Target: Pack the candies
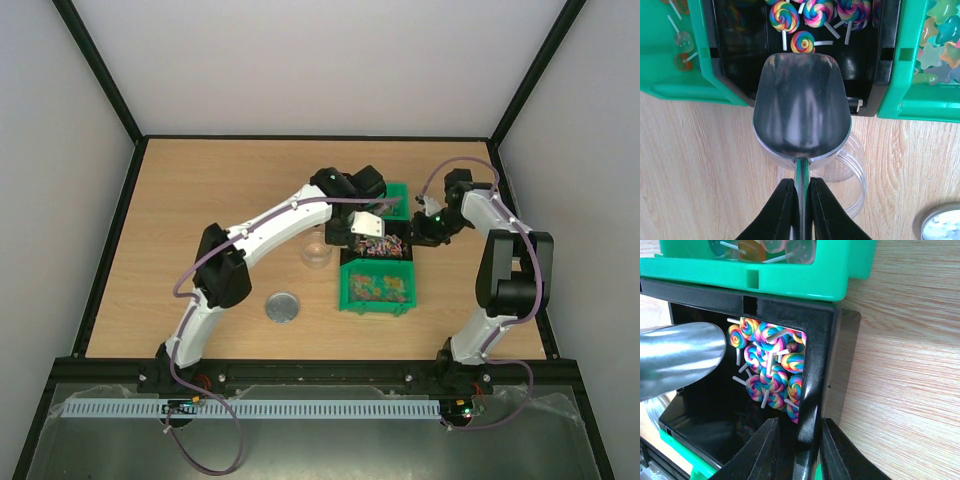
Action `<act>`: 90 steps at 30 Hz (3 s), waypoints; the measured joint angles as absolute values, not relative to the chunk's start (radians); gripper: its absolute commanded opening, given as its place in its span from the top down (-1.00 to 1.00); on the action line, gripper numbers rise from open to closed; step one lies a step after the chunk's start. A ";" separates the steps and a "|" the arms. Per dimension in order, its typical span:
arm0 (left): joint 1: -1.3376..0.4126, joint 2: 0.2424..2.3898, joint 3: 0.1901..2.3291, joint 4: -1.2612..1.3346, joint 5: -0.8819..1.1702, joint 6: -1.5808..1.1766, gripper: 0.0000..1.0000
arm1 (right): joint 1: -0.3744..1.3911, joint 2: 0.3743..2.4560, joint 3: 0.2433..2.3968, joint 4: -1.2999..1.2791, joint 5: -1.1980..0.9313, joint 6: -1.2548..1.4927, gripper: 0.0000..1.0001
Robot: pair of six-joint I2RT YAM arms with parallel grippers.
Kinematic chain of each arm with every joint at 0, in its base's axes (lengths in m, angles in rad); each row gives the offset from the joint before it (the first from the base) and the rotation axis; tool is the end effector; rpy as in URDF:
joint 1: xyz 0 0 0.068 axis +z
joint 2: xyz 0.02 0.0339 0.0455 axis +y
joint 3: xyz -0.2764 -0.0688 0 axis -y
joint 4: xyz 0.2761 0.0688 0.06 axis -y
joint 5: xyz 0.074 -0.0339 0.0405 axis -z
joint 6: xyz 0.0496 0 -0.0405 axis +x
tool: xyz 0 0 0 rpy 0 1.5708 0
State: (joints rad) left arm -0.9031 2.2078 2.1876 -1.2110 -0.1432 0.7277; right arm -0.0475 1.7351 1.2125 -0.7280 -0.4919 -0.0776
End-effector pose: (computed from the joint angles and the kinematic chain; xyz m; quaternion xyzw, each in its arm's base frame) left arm 0.3168 -0.3903 0.2740 0.7074 0.6828 0.0555 0.1741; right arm 0.3722 0.0058 0.1886 -0.0532 0.9568 0.2302 0.1693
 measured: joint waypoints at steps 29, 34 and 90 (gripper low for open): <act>-0.906 2.254 2.208 -1.217 -0.134 0.716 0.95 | -0.036 1.722 1.182 -0.715 -0.512 -0.066 0.54; -0.901 2.256 2.208 -1.206 -0.104 0.693 0.95 | -0.035 1.722 1.182 -0.714 -0.510 -0.066 0.54; -0.851 2.286 2.181 -1.104 0.154 0.514 0.95 | -0.026 1.715 1.152 -0.702 -0.529 -0.033 0.92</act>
State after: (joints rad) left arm -0.8513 2.2864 2.1815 -1.1038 0.1539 0.5144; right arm -0.0257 1.7145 1.1519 -0.7025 -0.5285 -0.0330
